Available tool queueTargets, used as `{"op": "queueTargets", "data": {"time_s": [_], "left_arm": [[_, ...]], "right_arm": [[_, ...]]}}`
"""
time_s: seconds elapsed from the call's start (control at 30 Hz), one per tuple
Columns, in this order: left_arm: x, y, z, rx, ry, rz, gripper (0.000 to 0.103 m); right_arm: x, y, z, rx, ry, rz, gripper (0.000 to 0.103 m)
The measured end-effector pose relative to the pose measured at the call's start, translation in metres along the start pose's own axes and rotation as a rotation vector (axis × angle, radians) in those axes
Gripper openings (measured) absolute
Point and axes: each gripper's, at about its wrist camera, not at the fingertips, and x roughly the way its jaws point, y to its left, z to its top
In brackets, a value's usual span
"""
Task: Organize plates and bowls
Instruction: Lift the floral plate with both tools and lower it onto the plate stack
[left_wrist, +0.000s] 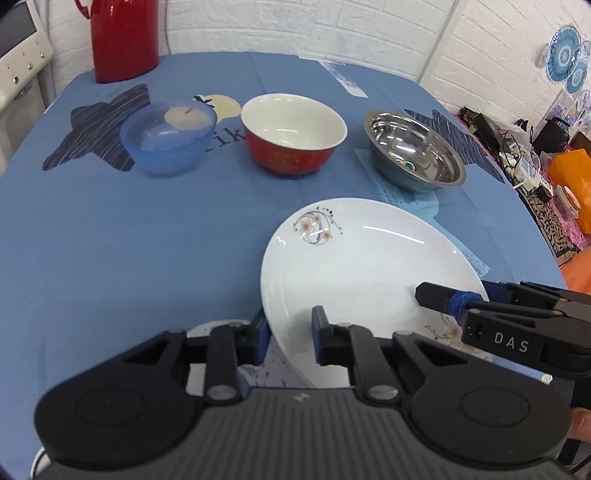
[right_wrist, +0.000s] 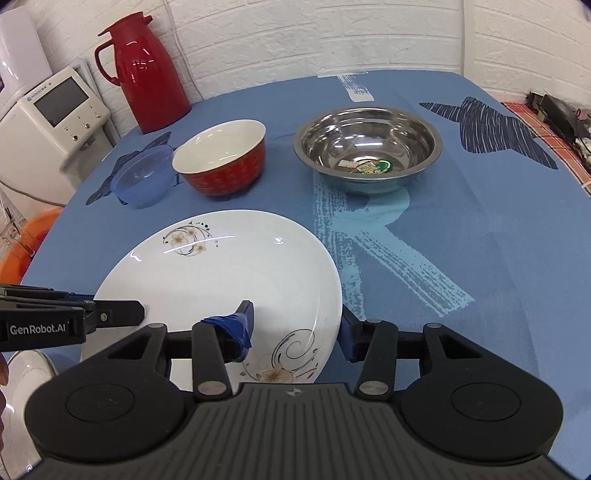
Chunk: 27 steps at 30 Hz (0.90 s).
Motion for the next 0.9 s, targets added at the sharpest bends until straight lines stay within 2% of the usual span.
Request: {"op": "queueTargets", "data": {"time_s": [0.23,0.43,0.6,0.73,0.9], "left_arm": [[-0.071,0.024,-0.035,-0.027,-0.075,0.004,0.012],[-0.126,0.066,-0.087,-0.07,-0.125,0.094,0.012],[-0.142,0.106,-0.13,-0.135,-0.115,0.159,0.012],[-0.145,0.125,-0.154,-0.165,-0.113,0.137,0.013],[-0.151,0.118,-0.17,-0.104,-0.17,0.153,0.013]], "right_arm": [[-0.05,0.045,-0.016,-0.05,-0.068,0.072,0.035],[-0.065,0.104,-0.046,-0.128,-0.069,0.173,0.036],[-0.048,0.145,-0.072,-0.151,-0.018,0.254,0.036],[-0.042,0.167,-0.087,-0.196,-0.01,0.26,0.037],[-0.047,0.17,-0.096,-0.234,-0.037,0.244,0.037]]}}
